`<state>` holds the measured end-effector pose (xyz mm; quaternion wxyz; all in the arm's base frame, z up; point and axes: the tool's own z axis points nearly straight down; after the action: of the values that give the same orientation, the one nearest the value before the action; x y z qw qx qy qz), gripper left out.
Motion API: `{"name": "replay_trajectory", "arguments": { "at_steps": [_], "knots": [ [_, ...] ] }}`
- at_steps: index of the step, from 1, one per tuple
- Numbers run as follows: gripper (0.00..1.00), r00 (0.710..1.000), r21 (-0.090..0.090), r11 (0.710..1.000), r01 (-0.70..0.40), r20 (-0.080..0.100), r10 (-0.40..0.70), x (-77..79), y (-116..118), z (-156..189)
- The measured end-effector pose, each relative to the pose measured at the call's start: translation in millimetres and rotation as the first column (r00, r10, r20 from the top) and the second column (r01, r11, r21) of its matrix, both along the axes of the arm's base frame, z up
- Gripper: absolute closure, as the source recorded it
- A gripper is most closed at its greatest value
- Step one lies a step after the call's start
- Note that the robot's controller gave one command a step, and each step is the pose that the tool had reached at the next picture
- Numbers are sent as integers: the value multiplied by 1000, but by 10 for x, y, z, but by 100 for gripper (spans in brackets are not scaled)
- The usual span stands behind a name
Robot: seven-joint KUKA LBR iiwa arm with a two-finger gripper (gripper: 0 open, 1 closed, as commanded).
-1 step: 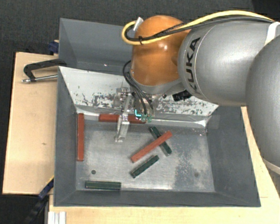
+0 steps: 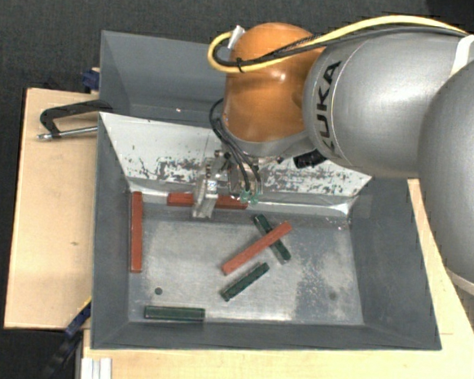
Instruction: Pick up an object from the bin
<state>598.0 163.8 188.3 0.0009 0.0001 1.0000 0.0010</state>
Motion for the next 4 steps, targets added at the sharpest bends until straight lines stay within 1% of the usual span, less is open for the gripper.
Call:
{"name": "replay_trajectory", "arguments": {
  "at_steps": [1,2,3,4],
  "knots": [
    [100,1000,0,1000,0,0,0,0,-1,0],
    [100,982,-1,982,-187,-5,187,-74,-58,316],
    [0,746,-5,746,-666,0,666,-256,-1046,677],
    [0,744,-2,744,-668,1,668,-260,-1011,670]
  ]
}}
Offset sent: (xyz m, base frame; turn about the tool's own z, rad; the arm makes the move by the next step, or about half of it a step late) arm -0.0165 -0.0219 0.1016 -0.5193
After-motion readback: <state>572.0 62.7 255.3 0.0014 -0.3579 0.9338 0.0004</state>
